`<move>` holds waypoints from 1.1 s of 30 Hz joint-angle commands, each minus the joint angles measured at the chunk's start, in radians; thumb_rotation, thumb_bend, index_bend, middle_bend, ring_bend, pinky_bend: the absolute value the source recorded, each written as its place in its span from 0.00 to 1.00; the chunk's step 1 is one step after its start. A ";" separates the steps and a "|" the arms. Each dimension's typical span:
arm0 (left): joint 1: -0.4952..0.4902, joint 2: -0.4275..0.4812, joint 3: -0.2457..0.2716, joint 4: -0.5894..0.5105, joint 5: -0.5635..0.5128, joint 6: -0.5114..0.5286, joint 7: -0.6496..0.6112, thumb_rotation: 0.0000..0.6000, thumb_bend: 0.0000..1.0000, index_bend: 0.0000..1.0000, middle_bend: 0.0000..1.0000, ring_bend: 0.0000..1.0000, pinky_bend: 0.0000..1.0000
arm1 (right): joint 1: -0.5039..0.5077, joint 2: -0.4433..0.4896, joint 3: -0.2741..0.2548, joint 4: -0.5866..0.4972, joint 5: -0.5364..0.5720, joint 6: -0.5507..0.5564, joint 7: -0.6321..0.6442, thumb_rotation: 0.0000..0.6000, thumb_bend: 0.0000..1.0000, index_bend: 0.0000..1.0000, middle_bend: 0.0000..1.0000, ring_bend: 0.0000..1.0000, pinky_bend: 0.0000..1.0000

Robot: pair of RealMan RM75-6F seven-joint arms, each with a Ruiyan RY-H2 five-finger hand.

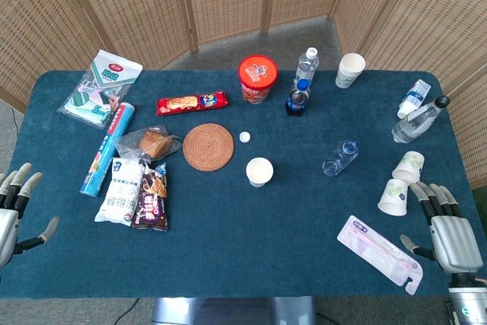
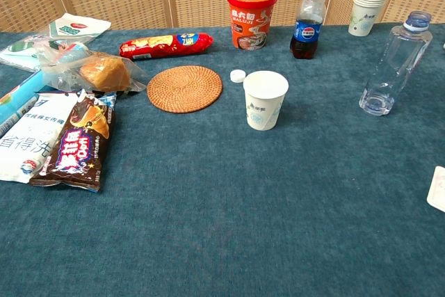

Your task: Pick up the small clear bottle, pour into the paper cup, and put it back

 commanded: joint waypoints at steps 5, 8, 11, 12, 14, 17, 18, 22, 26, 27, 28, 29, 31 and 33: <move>0.008 -0.007 0.006 0.015 0.018 0.017 -0.021 0.62 0.38 0.08 0.02 0.00 0.01 | -0.007 0.002 -0.005 0.001 -0.016 0.015 0.009 1.00 0.23 0.00 0.00 0.00 0.10; 0.014 -0.006 0.008 0.018 0.023 0.028 -0.029 0.62 0.38 0.08 0.02 0.00 0.01 | -0.009 0.003 -0.006 0.004 -0.025 0.021 0.035 1.00 0.23 0.00 0.00 0.00 0.10; 0.017 -0.002 0.009 0.015 0.031 0.034 -0.038 0.61 0.38 0.07 0.01 0.00 0.01 | -0.007 -0.003 -0.006 0.009 -0.034 0.023 0.079 1.00 0.23 0.00 0.00 0.00 0.10; 0.017 0.000 0.010 0.014 0.034 0.036 -0.041 0.61 0.38 0.07 0.01 0.00 0.01 | -0.005 -0.005 -0.005 0.009 -0.037 0.021 0.103 1.00 0.23 0.00 0.00 0.00 0.10; 0.017 0.004 0.010 0.011 0.046 0.044 -0.054 0.61 0.38 0.07 0.01 0.00 0.02 | 0.006 -0.014 -0.003 0.009 -0.042 0.008 0.179 1.00 0.23 0.00 0.00 0.00 0.10; 0.018 0.008 0.008 0.012 0.064 0.060 -0.066 0.61 0.38 0.08 0.02 0.00 0.03 | 0.033 -0.026 0.005 0.014 -0.047 -0.025 0.327 1.00 0.24 0.00 0.00 0.00 0.10; 0.018 0.010 0.009 0.010 0.069 0.063 -0.068 0.61 0.38 0.08 0.02 0.00 0.03 | 0.043 -0.030 0.008 0.019 -0.047 -0.037 0.363 1.00 0.23 0.00 0.00 0.00 0.10; 0.017 0.021 0.014 -0.001 0.088 0.068 -0.088 0.61 0.38 0.08 0.03 0.00 0.03 | 0.090 -0.057 0.030 0.052 -0.035 -0.092 0.454 1.00 0.23 0.00 0.00 0.00 0.10; 0.016 0.028 0.014 -0.008 0.100 0.073 -0.098 0.61 0.38 0.08 0.03 0.00 0.03 | 0.136 -0.092 0.059 0.081 -0.007 -0.144 0.535 1.00 0.23 0.00 0.00 0.00 0.10; 0.016 0.029 0.014 -0.009 0.102 0.075 -0.100 0.61 0.38 0.08 0.03 0.00 0.03 | 0.146 -0.100 0.066 0.090 0.001 -0.157 0.553 1.00 0.23 0.00 0.00 0.00 0.10; 0.015 0.031 0.014 -0.010 0.104 0.076 -0.100 0.61 0.38 0.08 0.03 0.00 0.03 | 0.160 -0.111 0.074 0.103 0.012 -0.174 0.575 1.00 0.23 0.00 0.00 0.00 0.10; 0.015 0.032 0.014 -0.010 0.105 0.076 -0.100 0.61 0.38 0.08 0.03 0.00 0.03 | 0.170 -0.119 0.080 0.113 0.018 -0.187 0.592 1.00 0.23 0.00 0.00 0.00 0.10; 0.014 0.033 0.015 -0.011 0.105 0.071 -0.096 0.62 0.38 0.08 0.03 0.00 0.03 | 0.195 -0.137 0.091 0.141 0.027 -0.216 0.638 1.00 0.24 0.00 0.00 0.00 0.10; 0.012 0.034 0.015 -0.010 0.105 0.067 -0.095 0.61 0.38 0.08 0.03 0.00 0.03 | 0.216 -0.146 0.095 0.165 0.032 -0.249 0.669 1.00 0.25 0.00 0.00 0.00 0.10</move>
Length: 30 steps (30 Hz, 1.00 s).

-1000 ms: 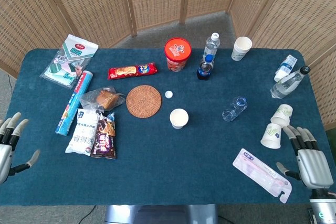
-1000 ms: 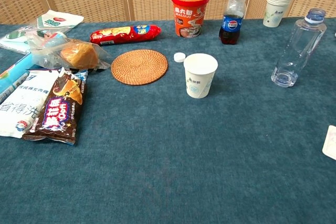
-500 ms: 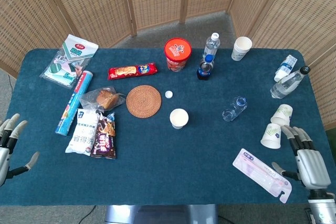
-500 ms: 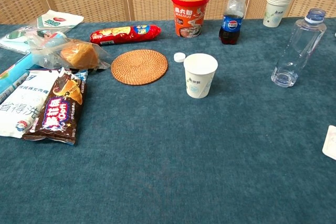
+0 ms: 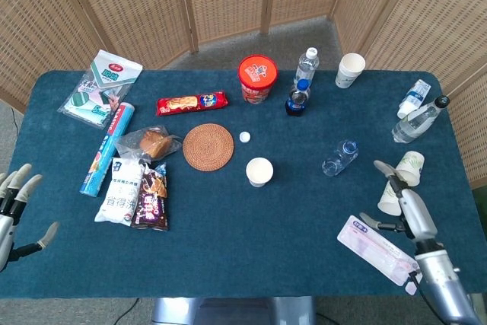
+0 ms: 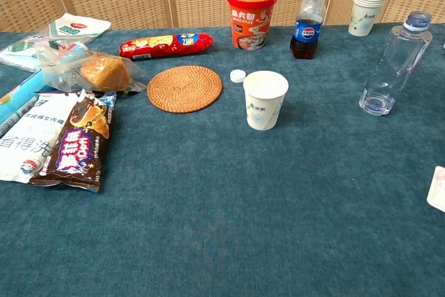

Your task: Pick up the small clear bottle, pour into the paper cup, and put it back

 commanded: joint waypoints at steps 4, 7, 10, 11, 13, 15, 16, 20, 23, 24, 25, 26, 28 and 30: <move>-0.002 0.002 -0.002 -0.001 -0.004 -0.005 0.005 0.61 0.38 0.08 0.03 0.00 0.03 | 0.079 -0.045 0.027 0.095 0.025 -0.097 0.096 1.00 0.25 0.00 0.00 0.00 0.10; -0.002 0.004 -0.003 -0.007 0.001 -0.001 0.016 0.61 0.38 0.08 0.03 0.00 0.03 | 0.099 -0.060 0.037 0.133 0.036 -0.120 0.140 1.00 0.25 0.00 0.00 0.00 0.10; -0.002 0.008 -0.003 -0.015 0.005 0.002 0.024 0.61 0.38 0.08 0.03 0.00 0.03 | 0.116 -0.076 0.048 0.172 0.046 -0.135 0.190 1.00 0.25 0.00 0.00 0.00 0.09; -0.002 0.009 -0.003 -0.018 0.006 0.003 0.026 0.61 0.38 0.08 0.03 0.00 0.03 | 0.122 -0.080 0.050 0.184 0.048 -0.141 0.206 1.00 0.24 0.00 0.00 0.00 0.09; -0.002 0.011 -0.004 -0.024 0.010 0.004 0.032 0.61 0.38 0.08 0.03 0.00 0.03 | 0.134 -0.089 0.054 0.212 0.052 -0.155 0.238 1.00 0.24 0.00 0.00 0.00 0.07; -0.001 0.013 -0.004 -0.029 0.013 0.007 0.038 0.61 0.38 0.08 0.04 0.00 0.03 | 0.143 -0.096 0.056 0.235 0.054 -0.166 0.262 1.00 0.24 0.00 0.00 0.00 0.07; -0.001 0.014 -0.005 -0.033 0.014 0.008 0.042 0.61 0.38 0.08 0.03 0.00 0.03 | 0.150 -0.102 0.057 0.251 0.056 -0.173 0.275 1.00 0.24 0.00 0.00 0.00 0.07; 0.000 0.017 -0.006 -0.045 0.020 0.012 0.057 0.62 0.38 0.08 0.04 0.00 0.03 | 0.169 -0.125 0.057 0.300 0.062 -0.201 0.319 1.00 0.24 0.00 0.00 0.00 0.07; 0.000 0.020 -0.008 -0.052 0.024 0.017 0.067 0.61 0.38 0.08 0.05 0.00 0.03 | 0.186 -0.148 0.054 0.339 0.067 -0.229 0.349 1.00 0.24 0.00 0.00 0.00 0.07; 0.001 0.021 -0.009 -0.054 0.025 0.018 0.070 0.61 0.38 0.08 0.05 0.00 0.03 | 0.191 -0.154 0.053 0.350 0.067 -0.236 0.358 1.00 0.24 0.00 0.00 0.00 0.07; 0.001 0.022 -0.009 -0.057 0.024 0.019 0.073 0.61 0.38 0.07 0.05 0.00 0.03 | 0.197 -0.162 0.051 0.365 0.067 -0.245 0.369 1.00 0.24 0.00 0.00 0.00 0.07; 0.002 0.023 -0.009 -0.059 0.024 0.019 0.075 0.61 0.38 0.07 0.05 0.00 0.03 | 0.202 -0.168 0.051 0.376 0.067 -0.250 0.378 1.00 0.24 0.00 0.00 0.00 0.07; 0.003 0.025 -0.009 -0.062 0.021 0.018 0.079 0.61 0.38 0.07 0.05 0.00 0.03 | 0.212 -0.179 0.052 0.396 0.069 -0.263 0.399 1.00 0.24 0.00 0.00 0.00 0.07; 0.004 0.026 -0.009 -0.065 0.020 0.017 0.082 0.61 0.38 0.07 0.05 0.00 0.03 | 0.221 -0.185 0.053 0.411 0.070 -0.274 0.417 1.00 0.24 0.00 0.00 0.00 0.07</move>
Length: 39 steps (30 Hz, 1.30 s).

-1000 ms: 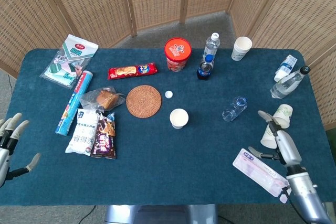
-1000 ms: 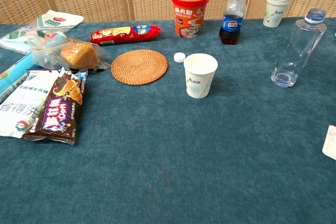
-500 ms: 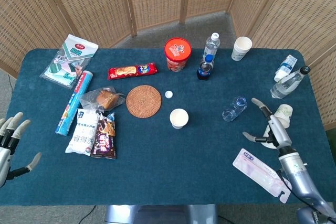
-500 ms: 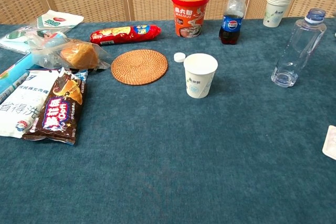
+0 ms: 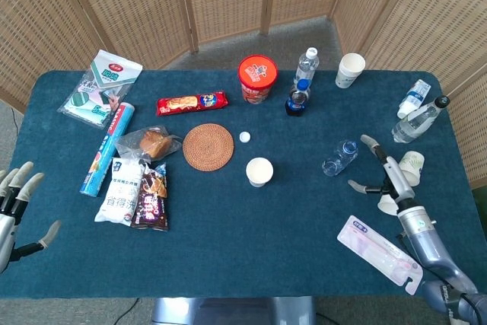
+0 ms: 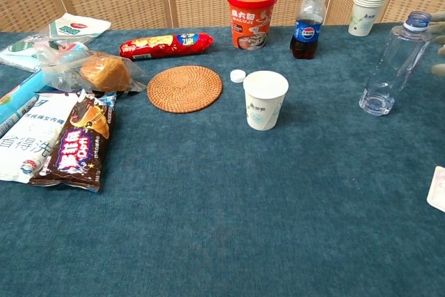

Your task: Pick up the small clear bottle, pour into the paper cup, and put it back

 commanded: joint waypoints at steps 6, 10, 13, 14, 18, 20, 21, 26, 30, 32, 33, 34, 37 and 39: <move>-0.001 0.004 -0.005 -0.008 0.000 0.002 0.010 0.61 0.38 0.07 0.05 0.00 0.03 | 0.041 -0.029 -0.005 0.058 -0.002 -0.051 0.061 1.00 0.24 0.00 0.00 0.00 0.07; 0.000 0.002 -0.004 -0.008 0.001 -0.001 0.012 0.61 0.38 0.07 0.05 0.00 0.03 | 0.060 -0.041 -0.008 0.073 -0.003 -0.074 0.072 1.00 0.24 0.00 0.00 0.00 0.07; 0.001 0.001 -0.004 -0.005 -0.001 0.001 0.010 0.61 0.38 0.07 0.05 0.00 0.03 | 0.070 -0.052 -0.010 0.084 -0.001 -0.086 0.076 1.00 0.24 0.00 0.00 0.00 0.07; 0.002 0.001 -0.005 -0.004 -0.003 0.002 0.009 0.61 0.38 0.07 0.05 0.00 0.03 | 0.074 -0.054 -0.010 0.087 0.000 -0.091 0.078 1.00 0.24 0.00 0.00 0.00 0.07; 0.005 0.002 -0.004 0.000 -0.004 0.005 0.005 0.61 0.38 0.07 0.05 0.00 0.03 | 0.091 -0.070 -0.007 0.102 0.007 -0.110 0.083 1.00 0.24 0.00 0.00 0.00 0.07; 0.007 0.001 -0.004 0.002 -0.005 0.007 0.003 0.61 0.38 0.07 0.05 0.00 0.03 | 0.100 -0.080 -0.005 0.111 0.012 -0.122 0.088 1.00 0.24 0.00 0.00 0.00 0.07; 0.007 0.001 -0.005 0.003 -0.007 0.008 0.002 0.61 0.38 0.07 0.05 0.00 0.03 | 0.103 -0.084 -0.005 0.116 0.013 -0.126 0.090 1.00 0.24 0.00 0.00 0.00 0.07; 0.017 0.005 -0.013 0.012 -0.026 0.024 -0.019 0.62 0.38 0.07 0.05 0.00 0.03 | 0.123 -0.107 -0.004 0.138 0.020 -0.155 0.115 1.00 0.24 0.00 0.00 0.00 0.08; 0.025 0.006 -0.017 0.021 -0.035 0.038 -0.030 0.61 0.38 0.07 0.05 0.00 0.03 | 0.134 -0.119 -0.001 0.152 0.026 -0.168 0.121 1.00 0.23 0.00 0.01 0.00 0.13; 0.031 0.011 -0.020 0.026 -0.045 0.044 -0.032 0.62 0.38 0.07 0.05 0.00 0.03 | 0.139 -0.123 0.003 0.155 0.033 -0.177 0.123 1.00 0.22 0.02 0.06 0.02 0.18; 0.035 0.017 -0.023 0.026 -0.055 0.049 -0.032 0.61 0.38 0.08 0.05 0.00 0.03 | 0.142 -0.124 0.005 0.155 0.037 -0.183 0.128 1.00 0.21 0.04 0.10 0.04 0.20; 0.042 0.024 -0.032 0.024 -0.070 0.061 -0.035 0.61 0.38 0.08 0.05 0.00 0.03 | 0.145 -0.124 0.008 0.155 0.043 -0.192 0.132 1.00 0.21 0.09 0.14 0.08 0.23; 0.060 0.039 -0.053 0.026 -0.101 0.100 -0.062 0.61 0.38 0.09 0.06 0.00 0.03 | 0.147 -0.136 0.023 0.163 0.068 -0.201 0.138 1.00 0.21 0.24 0.27 0.22 0.35; 0.070 0.045 -0.062 0.032 -0.113 0.120 -0.073 0.62 0.38 0.09 0.06 0.00 0.03 | 0.146 -0.147 0.032 0.172 0.085 -0.200 0.134 1.00 0.21 0.33 0.35 0.30 0.41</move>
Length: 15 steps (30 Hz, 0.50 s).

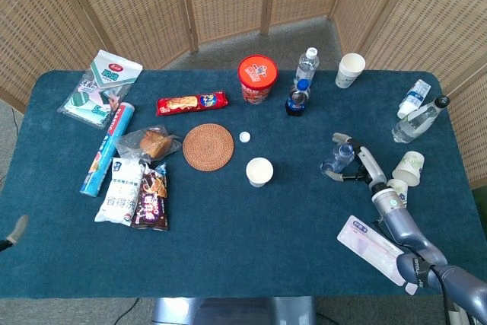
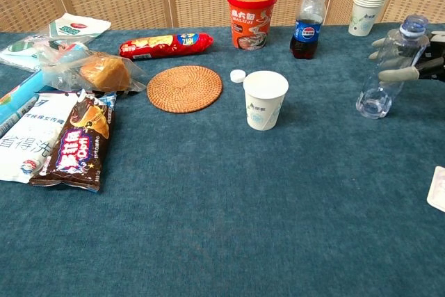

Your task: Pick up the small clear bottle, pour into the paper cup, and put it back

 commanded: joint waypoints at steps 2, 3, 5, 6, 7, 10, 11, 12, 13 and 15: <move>0.026 0.016 -0.020 0.011 -0.030 0.039 -0.028 0.61 0.38 0.09 0.06 0.00 0.03 | -0.002 -0.022 0.020 0.018 0.031 -0.002 -0.001 1.00 0.22 0.41 0.41 0.36 0.46; 0.029 0.017 -0.022 0.014 -0.034 0.043 -0.034 0.61 0.38 0.09 0.06 0.00 0.03 | -0.003 -0.027 0.023 0.024 0.036 0.000 -0.005 1.00 0.22 0.45 0.45 0.39 0.49; 0.036 0.021 -0.022 0.019 -0.045 0.043 -0.041 0.61 0.38 0.09 0.06 0.00 0.03 | -0.006 -0.037 0.025 0.034 0.042 0.003 -0.016 1.00 0.22 0.52 0.50 0.44 0.53; 0.037 0.023 -0.023 0.021 -0.050 0.043 -0.042 0.61 0.38 0.09 0.06 0.00 0.03 | -0.008 -0.040 0.026 0.037 0.044 0.005 -0.019 1.00 0.23 0.54 0.51 0.46 0.54; 0.039 0.024 -0.024 0.023 -0.054 0.041 -0.042 0.61 0.38 0.09 0.06 0.00 0.03 | -0.011 -0.045 0.028 0.039 0.047 0.008 -0.020 1.00 0.23 0.56 0.52 0.46 0.55; 0.040 0.025 -0.025 0.024 -0.055 0.039 -0.043 0.62 0.38 0.09 0.07 0.00 0.03 | -0.018 -0.058 0.034 0.051 0.054 0.025 -0.037 1.00 0.23 0.59 0.54 0.49 0.58; 0.040 0.024 -0.026 0.024 -0.054 0.039 -0.041 0.62 0.38 0.09 0.07 0.00 0.03 | -0.021 -0.060 0.036 0.050 0.055 0.030 -0.038 1.00 0.23 0.59 0.55 0.49 0.59; 0.039 0.024 -0.027 0.025 -0.053 0.039 -0.041 0.62 0.38 0.09 0.07 0.00 0.03 | -0.024 -0.061 0.036 0.049 0.056 0.034 -0.038 1.00 0.23 0.60 0.56 0.50 0.60; 0.038 0.023 -0.028 0.025 -0.052 0.037 -0.041 0.62 0.38 0.09 0.07 0.00 0.03 | -0.027 -0.061 0.036 0.047 0.054 0.039 -0.039 1.00 0.23 0.60 0.56 0.50 0.60; 0.036 0.023 -0.030 0.024 -0.052 0.033 -0.041 0.62 0.38 0.09 0.07 0.00 0.03 | -0.033 -0.062 0.036 0.047 0.052 0.051 -0.045 1.00 0.23 0.60 0.56 0.51 0.61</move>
